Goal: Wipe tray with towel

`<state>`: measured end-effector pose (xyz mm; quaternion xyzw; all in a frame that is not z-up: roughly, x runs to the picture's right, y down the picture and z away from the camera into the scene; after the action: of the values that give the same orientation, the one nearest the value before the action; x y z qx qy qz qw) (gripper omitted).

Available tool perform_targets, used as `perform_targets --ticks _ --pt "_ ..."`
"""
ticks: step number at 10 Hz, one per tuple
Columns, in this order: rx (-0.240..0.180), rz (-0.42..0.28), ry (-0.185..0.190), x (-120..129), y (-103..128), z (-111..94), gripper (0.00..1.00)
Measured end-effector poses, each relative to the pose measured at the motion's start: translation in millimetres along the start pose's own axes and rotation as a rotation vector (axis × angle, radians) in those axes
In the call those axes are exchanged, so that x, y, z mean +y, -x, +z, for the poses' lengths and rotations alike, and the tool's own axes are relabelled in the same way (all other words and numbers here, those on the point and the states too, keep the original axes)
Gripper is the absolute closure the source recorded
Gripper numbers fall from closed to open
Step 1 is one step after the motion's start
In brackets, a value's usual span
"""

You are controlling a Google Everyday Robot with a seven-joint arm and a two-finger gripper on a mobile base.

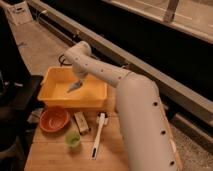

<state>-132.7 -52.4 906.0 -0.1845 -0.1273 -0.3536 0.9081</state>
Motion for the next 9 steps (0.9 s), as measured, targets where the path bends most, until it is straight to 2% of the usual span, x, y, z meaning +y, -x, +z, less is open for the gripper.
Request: perform_targets --ticks 3,5,8,9 --pt "-0.01 0.043 0.012 10.6 -5.4 24.5 1.0" --pt "-0.048 0.095 0.031 31.3 -5.8 44.5 1.0" --pt "-0.108 0.15 0.039 48.4 0.9 54.3 1.0" --pt "-0.11 0.153 0.038 49.4 -0.3 54.1 1.0"
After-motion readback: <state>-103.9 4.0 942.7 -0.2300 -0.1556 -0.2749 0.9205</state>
